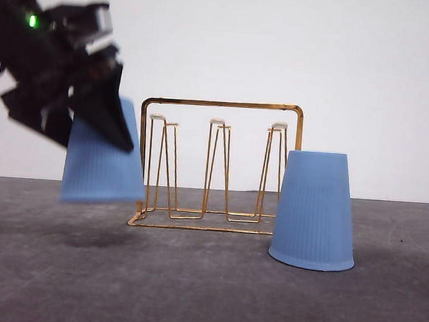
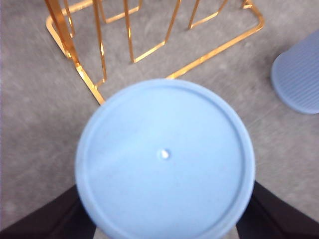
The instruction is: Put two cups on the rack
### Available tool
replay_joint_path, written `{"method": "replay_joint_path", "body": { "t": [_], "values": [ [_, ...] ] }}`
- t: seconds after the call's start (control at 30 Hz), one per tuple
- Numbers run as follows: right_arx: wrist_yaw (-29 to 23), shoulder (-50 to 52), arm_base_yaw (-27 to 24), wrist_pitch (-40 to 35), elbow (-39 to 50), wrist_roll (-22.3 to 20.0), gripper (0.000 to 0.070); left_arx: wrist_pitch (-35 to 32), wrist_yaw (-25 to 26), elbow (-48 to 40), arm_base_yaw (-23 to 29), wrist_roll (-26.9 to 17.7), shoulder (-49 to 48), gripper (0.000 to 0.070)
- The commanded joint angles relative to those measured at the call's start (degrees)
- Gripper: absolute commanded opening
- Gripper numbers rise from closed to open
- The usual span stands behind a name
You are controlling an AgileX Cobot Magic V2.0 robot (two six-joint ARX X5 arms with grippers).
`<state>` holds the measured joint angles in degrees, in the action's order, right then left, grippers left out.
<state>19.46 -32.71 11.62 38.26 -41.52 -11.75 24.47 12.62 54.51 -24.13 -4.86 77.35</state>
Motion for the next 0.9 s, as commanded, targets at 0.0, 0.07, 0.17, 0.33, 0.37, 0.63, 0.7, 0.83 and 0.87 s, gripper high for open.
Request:
{"method": "replay_joint_path", "body": {
  "t": [0.0,0.07,0.17,0.33,0.37,0.63,0.7,0.83,0.87],
  "values": [
    [0.0,-0.1,0.3,-0.6,-0.8,-0.2,0.0503,2.4,0.4,5.2,-0.3,0.6,-0.3,0.0306],
    [0.0,-0.1,0.3,-0.6,-0.8,-0.2,0.0503,5.6,0.1,9.7,-0.3,1.7,-0.3,0.0306],
    [0.0,-0.1,0.3,-0.6,-0.8,-0.2,0.0503,6.2,-2.1,14.2,-0.3,2.3,-0.3,0.0306],
    [0.0,-0.1,0.3,-0.6,-0.8,-0.2,0.0503,1.1,-5.6,17.0,-0.3,2.4,-0.1,0.0308],
    [0.0,-0.1,0.3,-0.6,-0.8,-0.2,0.0503,-0.3,-5.6,17.0,-0.3,2.4,0.1,0.0308],
    [0.0,-0.1,0.3,-0.6,-0.8,-0.2,0.0503,-3.5,-5.6,17.0,-0.8,2.5,7.2,0.0312],
    [0.0,-0.1,0.3,-0.6,-0.8,-0.2,0.0503,-3.5,-5.6,17.0,-0.8,2.5,9.7,0.0313],
    [0.0,-0.1,0.3,-0.6,-0.8,-0.2,0.0503,-3.5,-5.6,17.0,-0.8,2.6,15.1,0.0317],
    [0.0,-0.1,0.3,-0.6,-0.8,-0.2,0.0503,-3.5,-5.6,17.0,-0.8,2.6,16.2,0.0324]
  ]
}}
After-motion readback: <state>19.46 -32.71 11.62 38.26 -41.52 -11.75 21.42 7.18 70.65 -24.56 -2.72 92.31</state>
